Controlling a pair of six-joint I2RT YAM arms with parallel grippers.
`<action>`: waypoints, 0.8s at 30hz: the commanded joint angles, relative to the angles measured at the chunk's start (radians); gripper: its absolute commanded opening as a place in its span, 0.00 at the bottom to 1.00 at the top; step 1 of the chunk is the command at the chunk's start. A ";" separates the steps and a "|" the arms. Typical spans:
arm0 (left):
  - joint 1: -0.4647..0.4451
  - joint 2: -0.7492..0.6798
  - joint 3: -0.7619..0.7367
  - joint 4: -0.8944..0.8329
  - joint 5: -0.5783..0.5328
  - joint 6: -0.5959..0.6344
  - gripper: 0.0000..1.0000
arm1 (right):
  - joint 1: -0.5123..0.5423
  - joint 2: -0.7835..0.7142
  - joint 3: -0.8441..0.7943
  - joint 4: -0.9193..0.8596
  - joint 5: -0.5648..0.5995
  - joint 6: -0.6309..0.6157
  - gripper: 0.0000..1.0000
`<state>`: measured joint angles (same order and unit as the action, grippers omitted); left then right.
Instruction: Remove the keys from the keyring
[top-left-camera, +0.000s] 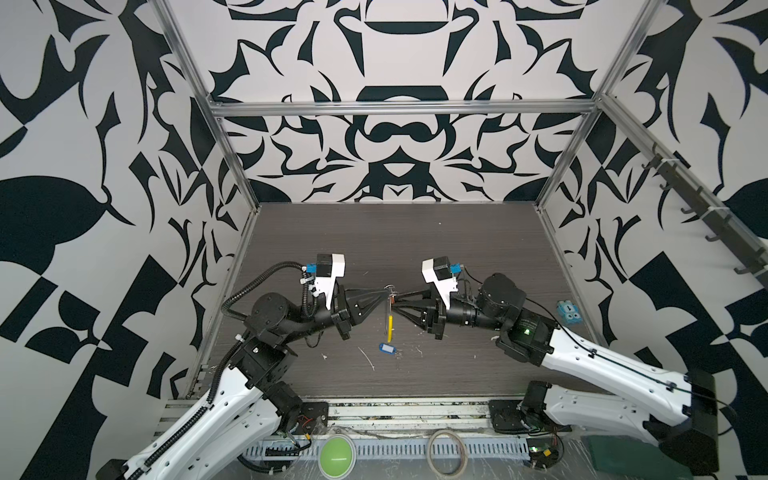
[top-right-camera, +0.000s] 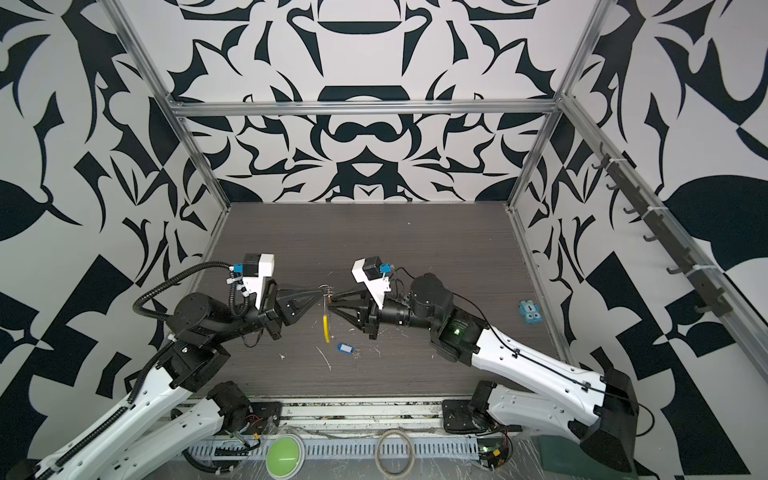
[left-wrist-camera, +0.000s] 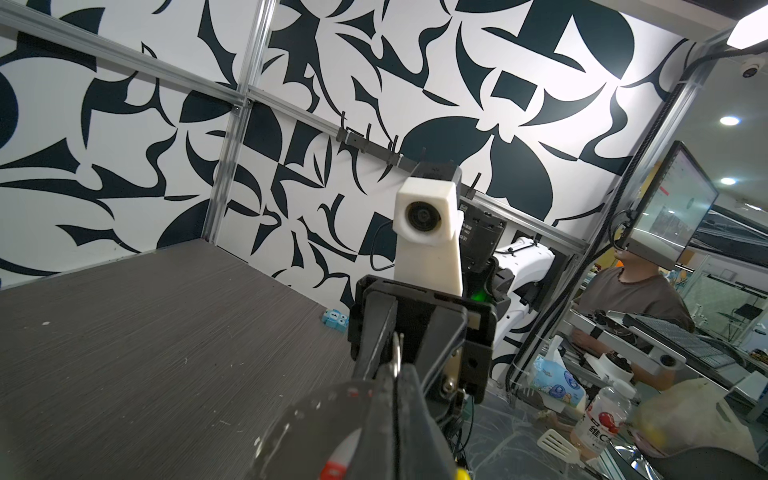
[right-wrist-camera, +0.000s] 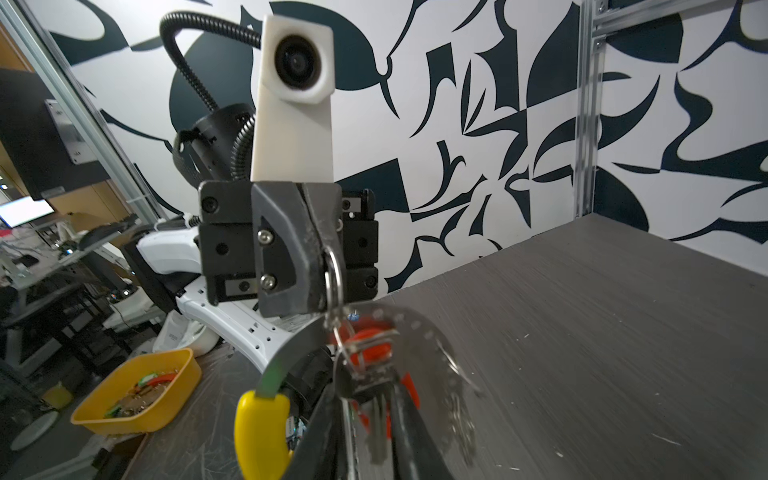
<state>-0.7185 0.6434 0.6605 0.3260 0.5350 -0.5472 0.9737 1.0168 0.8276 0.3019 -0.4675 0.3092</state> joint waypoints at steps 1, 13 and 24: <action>-0.002 -0.008 -0.013 0.048 -0.006 -0.005 0.00 | 0.012 0.005 0.042 0.018 0.002 -0.014 0.19; -0.002 -0.018 -0.011 0.031 -0.011 0.012 0.00 | 0.037 0.026 0.060 -0.028 0.023 -0.030 0.14; -0.002 -0.075 -0.004 -0.064 0.003 0.047 0.00 | 0.039 -0.142 0.056 -0.185 0.114 -0.114 0.43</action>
<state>-0.7185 0.5865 0.6586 0.2714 0.5308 -0.5159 1.0088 0.9375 0.8482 0.1219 -0.3996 0.2333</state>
